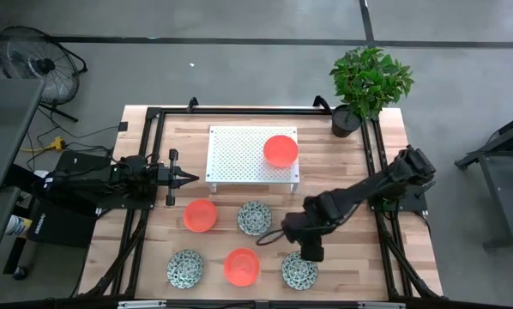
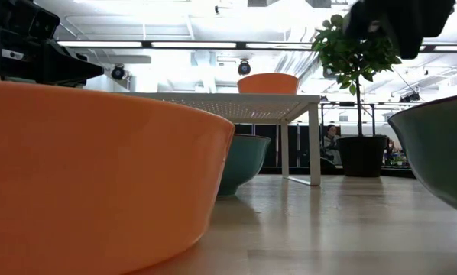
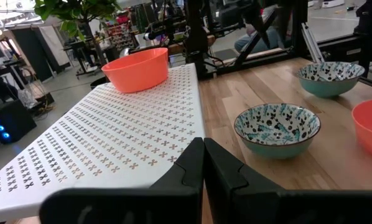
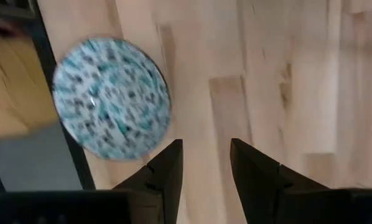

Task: Pick & Place Mini bowls
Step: Put the bottom right green and white patterned bowl on the shelf

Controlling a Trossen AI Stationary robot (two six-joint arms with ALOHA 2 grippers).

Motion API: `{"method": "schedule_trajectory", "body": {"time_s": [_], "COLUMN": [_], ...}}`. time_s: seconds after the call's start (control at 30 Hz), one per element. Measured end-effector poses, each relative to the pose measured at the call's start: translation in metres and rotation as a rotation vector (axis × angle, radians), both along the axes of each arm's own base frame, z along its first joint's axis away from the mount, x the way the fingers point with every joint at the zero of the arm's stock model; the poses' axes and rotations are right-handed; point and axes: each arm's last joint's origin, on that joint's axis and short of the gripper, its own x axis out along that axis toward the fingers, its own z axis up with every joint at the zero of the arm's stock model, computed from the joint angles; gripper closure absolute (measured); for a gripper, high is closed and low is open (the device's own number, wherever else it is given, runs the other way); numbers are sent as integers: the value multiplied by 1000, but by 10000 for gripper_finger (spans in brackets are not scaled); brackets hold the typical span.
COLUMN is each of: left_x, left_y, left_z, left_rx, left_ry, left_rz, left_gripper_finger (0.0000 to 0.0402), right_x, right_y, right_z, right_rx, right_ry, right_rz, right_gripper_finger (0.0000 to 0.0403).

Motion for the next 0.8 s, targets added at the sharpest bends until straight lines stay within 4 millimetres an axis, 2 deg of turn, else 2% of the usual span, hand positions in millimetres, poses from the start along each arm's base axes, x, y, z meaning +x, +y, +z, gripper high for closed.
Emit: {"method": "schedule_trajectory", "body": {"time_s": [0.33, 0.53, 0.8], "left_x": [0, 0, 0], "left_y": [0, 0, 0], "left_z": [0, 0, 0], "left_rx": [0, 0, 0], "left_ry": [0, 0, 0], "left_rz": [0, 0, 0], "left_gripper_finger": [401, 401, 401], "right_x": [-16, -18, -18], "right_y": [28, 29, 29], "right_z": [-36, -46, -57], "right_rx": [87, 82, 116], "right_ry": [-68, -77, -91], "right_rz": [-137, -221, -244], "right_gripper_finger": [281, 281, 281]}}
